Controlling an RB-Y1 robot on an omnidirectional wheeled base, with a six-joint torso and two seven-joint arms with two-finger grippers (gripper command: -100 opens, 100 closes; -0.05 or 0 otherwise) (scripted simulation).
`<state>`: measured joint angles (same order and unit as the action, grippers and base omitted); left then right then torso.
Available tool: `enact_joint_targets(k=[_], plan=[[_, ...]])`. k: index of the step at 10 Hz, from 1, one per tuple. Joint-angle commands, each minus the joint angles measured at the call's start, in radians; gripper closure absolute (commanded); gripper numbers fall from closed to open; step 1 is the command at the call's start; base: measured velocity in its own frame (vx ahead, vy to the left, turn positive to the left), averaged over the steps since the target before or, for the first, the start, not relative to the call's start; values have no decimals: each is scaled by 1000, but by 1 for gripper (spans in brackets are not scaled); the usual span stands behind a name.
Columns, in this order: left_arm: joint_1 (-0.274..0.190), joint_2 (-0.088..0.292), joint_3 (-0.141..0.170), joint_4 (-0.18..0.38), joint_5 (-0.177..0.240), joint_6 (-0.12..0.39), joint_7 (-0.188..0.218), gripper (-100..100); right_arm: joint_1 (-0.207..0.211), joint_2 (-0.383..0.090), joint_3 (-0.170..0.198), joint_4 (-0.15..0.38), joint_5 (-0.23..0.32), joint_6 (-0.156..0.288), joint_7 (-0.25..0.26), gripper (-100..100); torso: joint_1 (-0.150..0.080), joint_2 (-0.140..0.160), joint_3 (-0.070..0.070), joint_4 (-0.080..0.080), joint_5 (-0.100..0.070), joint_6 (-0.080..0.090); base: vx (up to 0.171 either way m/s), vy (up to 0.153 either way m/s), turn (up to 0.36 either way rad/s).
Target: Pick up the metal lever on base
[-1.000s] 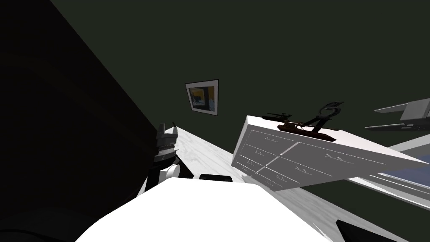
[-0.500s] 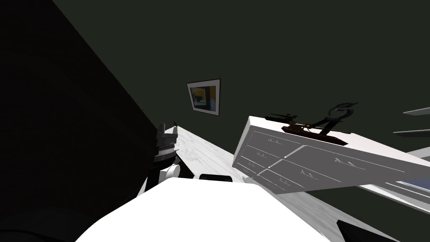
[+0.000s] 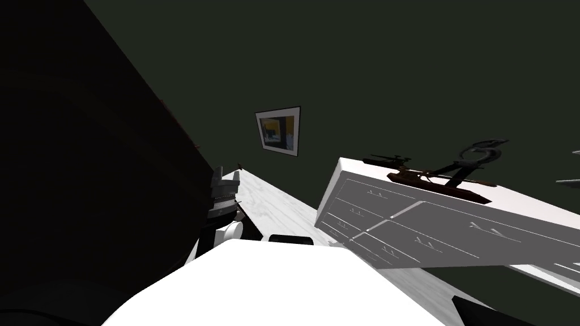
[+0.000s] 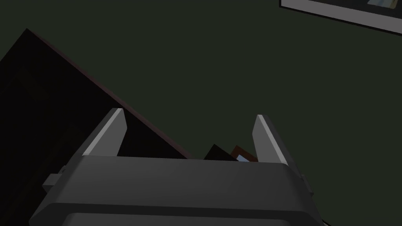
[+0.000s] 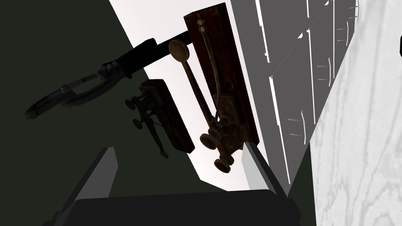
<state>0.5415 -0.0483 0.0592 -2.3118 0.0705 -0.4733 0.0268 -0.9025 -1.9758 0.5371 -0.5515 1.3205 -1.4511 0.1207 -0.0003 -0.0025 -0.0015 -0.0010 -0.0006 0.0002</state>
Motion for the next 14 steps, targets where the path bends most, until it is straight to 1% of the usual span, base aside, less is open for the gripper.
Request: enact_joint_targets(k=[1, 2, 3, 4, 5, 6, 7, 8, 9, 10, 11, 12, 13, 14], plan=[[0, 0, 0, 0, 0, 0, 0, 0, 2, -20, 39, 2, -25, 2, 9, -100, 0, 0, 0, 0, 0, 0, 44, 4, 77], [0, 0, 0, 0, 0, 0, 0, 0, 2, -20, 39, 2, -25, 2, 9, -100, 0, 0, 0, 0, 0, 0, 17, 6, -4], [0, 0, 0, 0, 0, 0, 0, 0, 10, -49, 65, 7, -48, 1, 22, -100, 0, 1, 1, 0, 0, 1, 28, 6, 118], [0, 0, 0, 0, 0, 0, 0, 0, 10, -49, 83, 7, -48, 1, 22, -100, 0, 1, 1, 0, 0, 0, 32, 0, 88], [0, 0, 0, 0, 0, 0, 0, 0, 18, -77, 129, 11, -71, -3, 34, -100, 0, 1, 0, 0, 0, 0, 50, -2, 151], [0, 0, 0, 0, 0, 0, 0, 0, 25, -101, 156, 14, -92, -8, 46, -100, 0, 0, 0, 0, 0, 0, 78, -9, 196], [0, 0, 0, 0, 0, 0, 0, 0, 25, -101, 175, 14, -92, -8, 46, -100, 0, -2, -1, 0, 0, 0, 57, -9, 61], [0, 0, 0, 0, 0, 0, 0, 0, 25, -101, 207, 14, -97, -8, 46, -100, 0, -1, -1, 0, 0, 0, 18, 1, -15], [0, 0, 0, 0, 0, 0, 0, 0, 25, -101, 175, 14, -92, -8, 46, -100, 0, 1, 0, 0, 0, 0, -3, 5, -8], [0, 0, 0, 0, 0, 0, 0, 0, 32, -123, 221, 15, -112, -15, 58, -100, 0, 2, 1, 0, 0, 1, 23, 2, 125], [0, 0, 0, 0, 0, 0, 0, 0, 39, -142, 247, 15, -130, -24, 70, -100, 0, 1, 1, 0, 0, 0, 67, -14, 195], [0, 0, 0, 0, 0, 0, 0, 0, 39, -142, 266, 15, -130, -24, 70, -100, -1, -1, 0, 0, 0, 0, 58, -22, 78], [0, 0, 0, 0, 0, 0, 0, 0, 52, -170, 337, 12, -164, -49, 92, -100, -1, -1, -1, 0, -1, 0, 84, -23, 179], [0, 0, 0, 0, 0, 0, 0, 0, 52, -170, 293, 12, -164, -49, 92, -100, -2, -3, -2, -1, -1, 0, 79, -26, 121]])
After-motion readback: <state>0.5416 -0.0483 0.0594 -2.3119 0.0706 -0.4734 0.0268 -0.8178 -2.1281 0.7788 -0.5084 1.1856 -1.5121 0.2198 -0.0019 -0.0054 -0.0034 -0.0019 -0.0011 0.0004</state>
